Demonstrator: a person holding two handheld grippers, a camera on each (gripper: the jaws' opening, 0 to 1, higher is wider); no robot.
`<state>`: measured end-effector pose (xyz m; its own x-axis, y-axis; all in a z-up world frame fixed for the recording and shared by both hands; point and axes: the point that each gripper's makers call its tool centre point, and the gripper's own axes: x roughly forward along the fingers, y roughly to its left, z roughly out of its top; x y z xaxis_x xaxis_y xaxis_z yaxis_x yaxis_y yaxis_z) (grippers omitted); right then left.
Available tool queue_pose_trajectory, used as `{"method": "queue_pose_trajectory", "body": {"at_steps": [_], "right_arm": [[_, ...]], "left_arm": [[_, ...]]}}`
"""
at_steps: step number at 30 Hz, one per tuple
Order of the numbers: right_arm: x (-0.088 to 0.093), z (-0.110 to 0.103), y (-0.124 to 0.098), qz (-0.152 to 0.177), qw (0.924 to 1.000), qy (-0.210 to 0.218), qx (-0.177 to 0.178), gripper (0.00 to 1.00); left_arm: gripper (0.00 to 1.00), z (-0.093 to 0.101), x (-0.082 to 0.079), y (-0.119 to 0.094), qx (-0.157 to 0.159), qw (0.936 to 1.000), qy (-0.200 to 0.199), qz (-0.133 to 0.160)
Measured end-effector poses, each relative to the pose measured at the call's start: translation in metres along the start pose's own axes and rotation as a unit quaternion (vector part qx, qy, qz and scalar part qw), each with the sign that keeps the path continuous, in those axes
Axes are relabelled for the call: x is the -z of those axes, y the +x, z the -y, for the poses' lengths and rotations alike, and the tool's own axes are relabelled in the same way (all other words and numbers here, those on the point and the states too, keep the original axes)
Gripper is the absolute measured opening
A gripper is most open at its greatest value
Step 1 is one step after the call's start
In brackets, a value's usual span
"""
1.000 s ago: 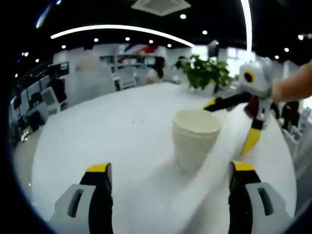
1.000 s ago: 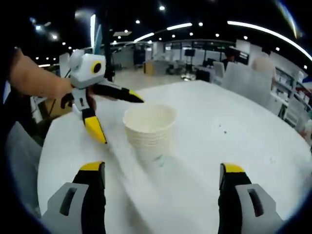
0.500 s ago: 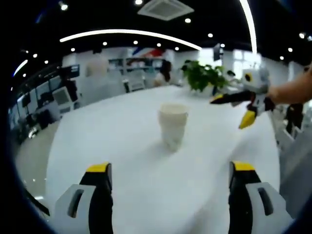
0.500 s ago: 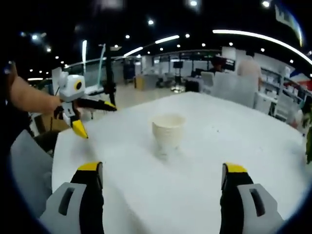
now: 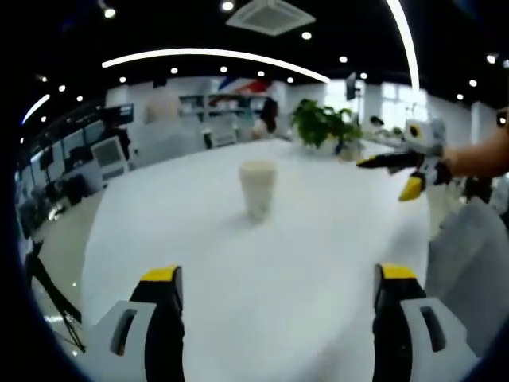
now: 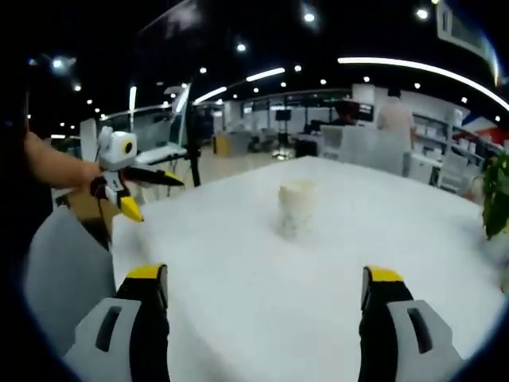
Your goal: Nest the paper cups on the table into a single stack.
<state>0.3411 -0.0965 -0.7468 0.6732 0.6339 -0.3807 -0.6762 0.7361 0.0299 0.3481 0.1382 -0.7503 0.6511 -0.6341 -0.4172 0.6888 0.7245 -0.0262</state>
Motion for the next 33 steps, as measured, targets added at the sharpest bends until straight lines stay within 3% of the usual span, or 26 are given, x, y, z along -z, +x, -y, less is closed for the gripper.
{"method": "queue_pose_trajectory", "body": {"at_steps": [10,17,25,33], "right_arm": [[0.019,-0.015,-0.022,0.017,0.9990,0.032,0.028,1.00],[0.020,-0.020,-0.022,0.020,0.9988,0.035,0.030,1.00],[0.016,-0.020,-0.026,0.025,0.9984,0.039,0.034,1.00],[0.015,-0.026,-0.024,0.022,0.9992,0.019,0.027,1.00]], "left_arm": [[0.99,0.016,0.013,-0.019,-0.015,0.9998,-0.011,0.008],[0.99,0.024,0.020,-0.020,-0.017,0.9996,-0.021,0.007],[0.99,0.021,0.017,-0.024,-0.027,0.9993,-0.022,0.012],[0.99,0.024,0.017,-0.025,-0.022,0.9995,-0.021,0.011]]}}
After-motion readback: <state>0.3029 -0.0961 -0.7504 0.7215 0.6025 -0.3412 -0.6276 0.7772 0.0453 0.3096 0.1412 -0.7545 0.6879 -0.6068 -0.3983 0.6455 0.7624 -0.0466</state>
